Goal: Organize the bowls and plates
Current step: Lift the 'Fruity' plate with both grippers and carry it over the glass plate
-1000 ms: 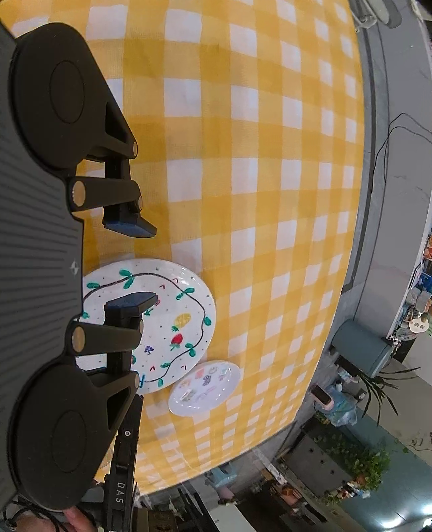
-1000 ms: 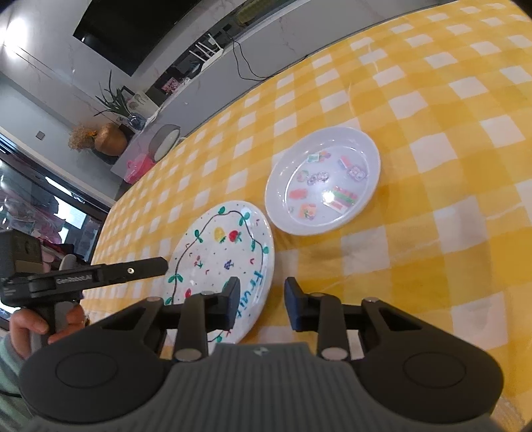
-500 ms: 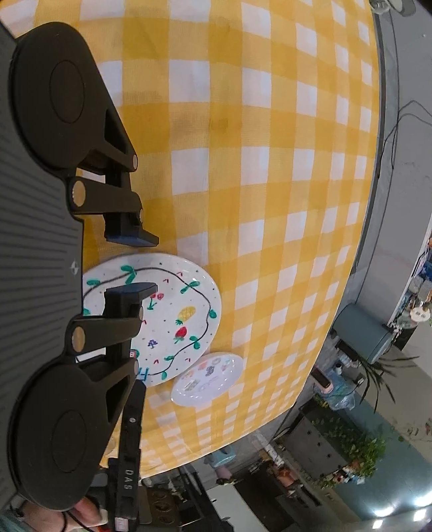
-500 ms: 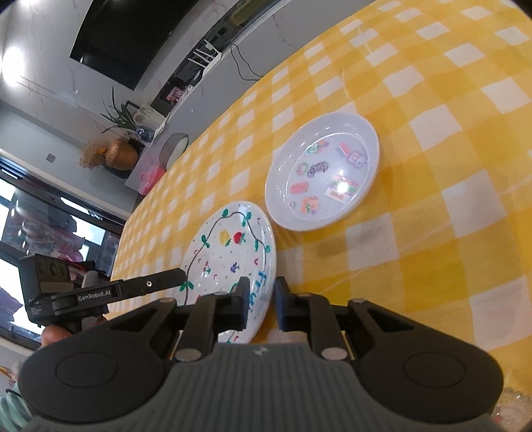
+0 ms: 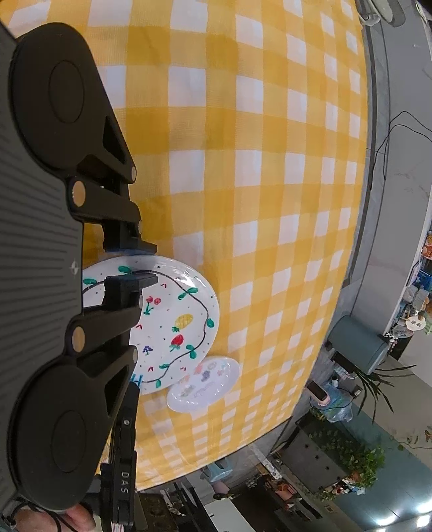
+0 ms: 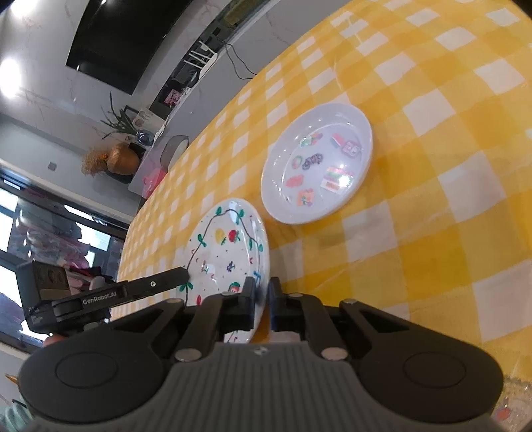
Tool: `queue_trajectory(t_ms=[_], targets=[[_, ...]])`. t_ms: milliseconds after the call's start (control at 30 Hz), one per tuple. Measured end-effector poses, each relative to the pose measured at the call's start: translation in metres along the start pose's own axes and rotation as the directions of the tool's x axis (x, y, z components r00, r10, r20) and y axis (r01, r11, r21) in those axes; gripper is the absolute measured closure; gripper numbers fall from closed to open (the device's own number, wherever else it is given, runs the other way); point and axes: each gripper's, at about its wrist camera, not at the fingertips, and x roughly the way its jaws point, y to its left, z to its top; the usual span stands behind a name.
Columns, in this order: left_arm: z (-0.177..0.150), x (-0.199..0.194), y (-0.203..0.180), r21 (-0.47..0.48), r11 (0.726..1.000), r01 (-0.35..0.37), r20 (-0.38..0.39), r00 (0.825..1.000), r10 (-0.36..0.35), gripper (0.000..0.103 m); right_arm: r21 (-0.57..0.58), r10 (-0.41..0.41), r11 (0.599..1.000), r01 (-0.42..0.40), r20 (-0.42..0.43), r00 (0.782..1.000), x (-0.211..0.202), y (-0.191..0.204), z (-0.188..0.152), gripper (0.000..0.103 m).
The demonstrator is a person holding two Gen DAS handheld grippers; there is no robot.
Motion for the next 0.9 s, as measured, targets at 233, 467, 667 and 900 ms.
queue_trajectory(t_ms=[233,467,667,900], targets=[[0.005,-0.012,-0.013,-0.015,1.0,-0.004,0.01,1.0,0.004,0.092,0.025,0.018,1.0,-0.019,0.033,0.999,-0.011,0.001,0.003,0.097],[0.007,-0.029,-0.049,-0.015,1.0,-0.026,0.021,0.999,0.027,0.092,0.068,0.018,0.997,-0.023,0.075,0.997,-0.037,-0.001,-0.001,0.096],[-0.002,-0.043,-0.09,-0.011,0.999,-0.043,0.033,0.998,0.044,0.092,0.084,0.005,0.996,-0.013,0.105,0.995,-0.075,-0.003,-0.006,0.095],[-0.031,-0.046,-0.14,-0.028,0.997,-0.067,0.063,0.996,0.069,0.092,0.078,-0.033,0.997,0.024,0.113,0.993,-0.126,-0.005,-0.013,0.095]])
